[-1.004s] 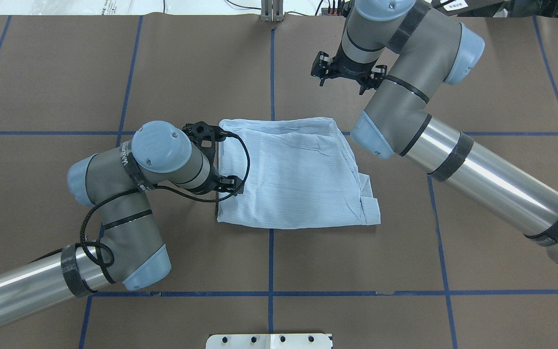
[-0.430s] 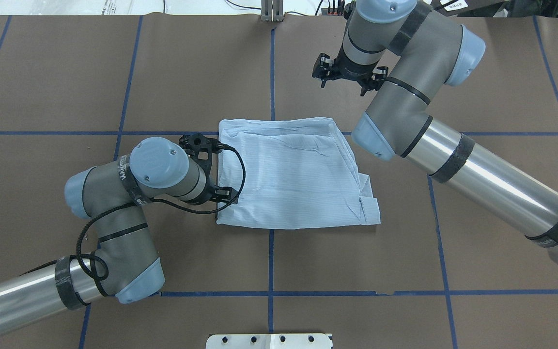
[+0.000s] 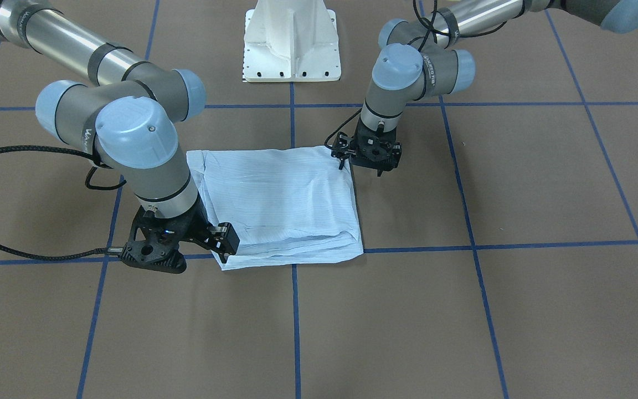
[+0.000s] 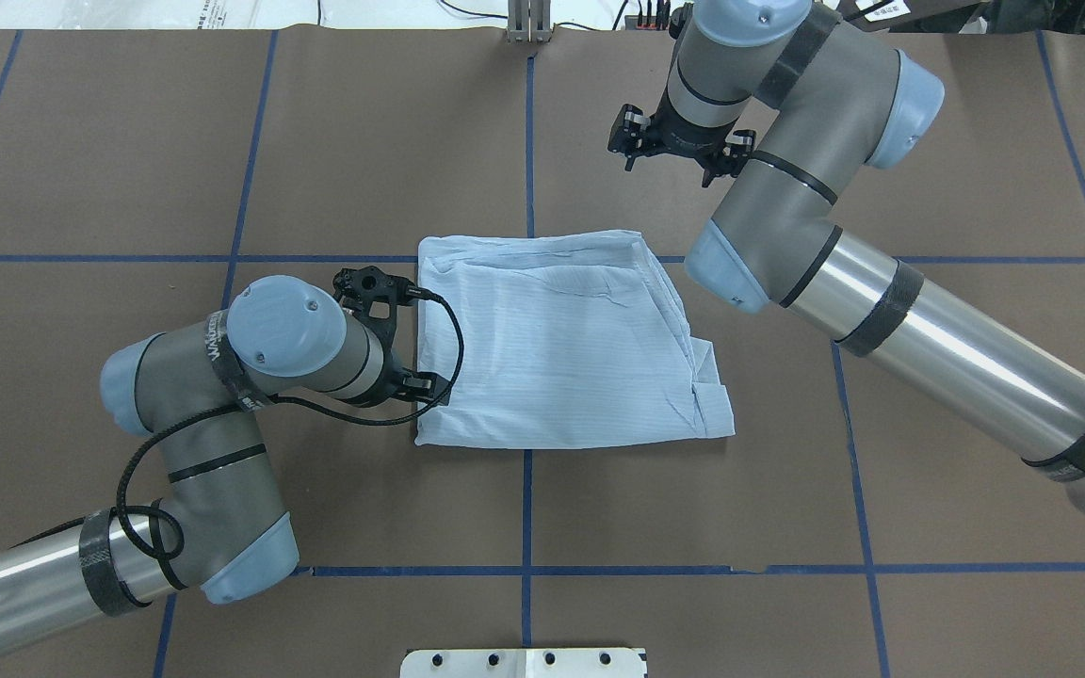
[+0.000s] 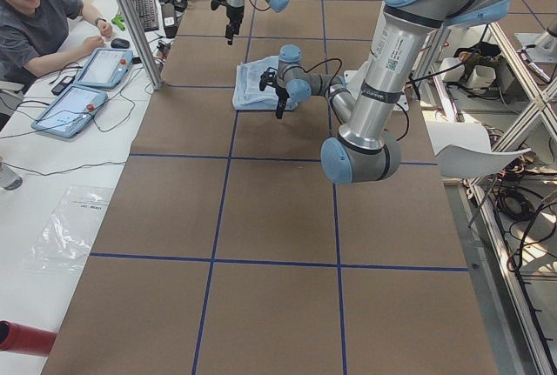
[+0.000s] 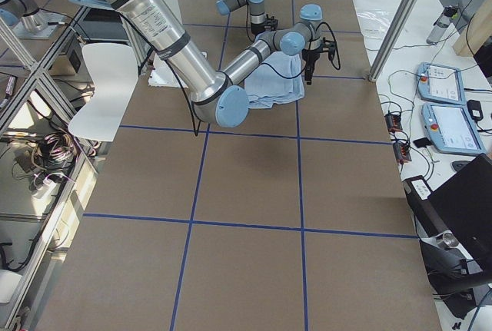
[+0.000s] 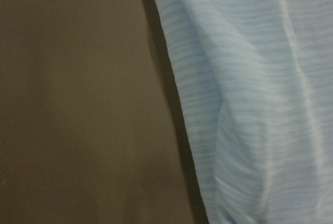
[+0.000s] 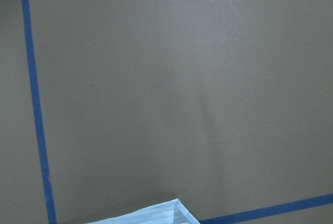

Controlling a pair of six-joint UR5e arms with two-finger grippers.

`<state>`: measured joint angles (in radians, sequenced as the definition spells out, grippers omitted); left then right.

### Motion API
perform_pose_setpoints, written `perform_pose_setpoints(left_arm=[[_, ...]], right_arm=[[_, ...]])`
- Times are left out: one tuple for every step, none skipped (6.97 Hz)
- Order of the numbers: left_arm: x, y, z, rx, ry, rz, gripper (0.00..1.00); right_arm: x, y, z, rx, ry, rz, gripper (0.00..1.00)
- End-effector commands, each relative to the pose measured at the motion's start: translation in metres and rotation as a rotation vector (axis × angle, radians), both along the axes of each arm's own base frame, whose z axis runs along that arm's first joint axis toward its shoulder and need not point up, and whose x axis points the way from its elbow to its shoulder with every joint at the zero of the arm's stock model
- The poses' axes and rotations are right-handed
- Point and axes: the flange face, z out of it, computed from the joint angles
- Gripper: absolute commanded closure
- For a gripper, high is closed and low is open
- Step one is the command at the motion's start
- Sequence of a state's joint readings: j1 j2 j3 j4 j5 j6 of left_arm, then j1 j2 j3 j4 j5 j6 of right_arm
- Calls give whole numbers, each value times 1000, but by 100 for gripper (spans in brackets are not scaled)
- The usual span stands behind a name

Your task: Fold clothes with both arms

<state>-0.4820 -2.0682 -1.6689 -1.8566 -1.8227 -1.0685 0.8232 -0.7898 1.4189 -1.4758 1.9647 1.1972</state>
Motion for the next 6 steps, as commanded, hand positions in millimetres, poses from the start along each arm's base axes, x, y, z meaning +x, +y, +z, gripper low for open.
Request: perform_pose_setpoints(left_arm=[[-13,8,-29,19,59,11,0],[-37,10,-54,38,90,-3,0],[-62,2,-68,13,74,2,0],[-93,-10,-79,47,73,18,0],[-119,-21,-84,88,36,24,0],[-156,-34,-80,129,-12,22,0]], right_arm=[[0,0,0,-2,-3,-5,0],[2,-1,3,-6,0,-6,0],[12,-5,14,12,12,-42,0],[39,-14,34,34,18,-87,0],[81,-21,63,60,20,-138,0],[136,-19,106,91,35,-183,0]])
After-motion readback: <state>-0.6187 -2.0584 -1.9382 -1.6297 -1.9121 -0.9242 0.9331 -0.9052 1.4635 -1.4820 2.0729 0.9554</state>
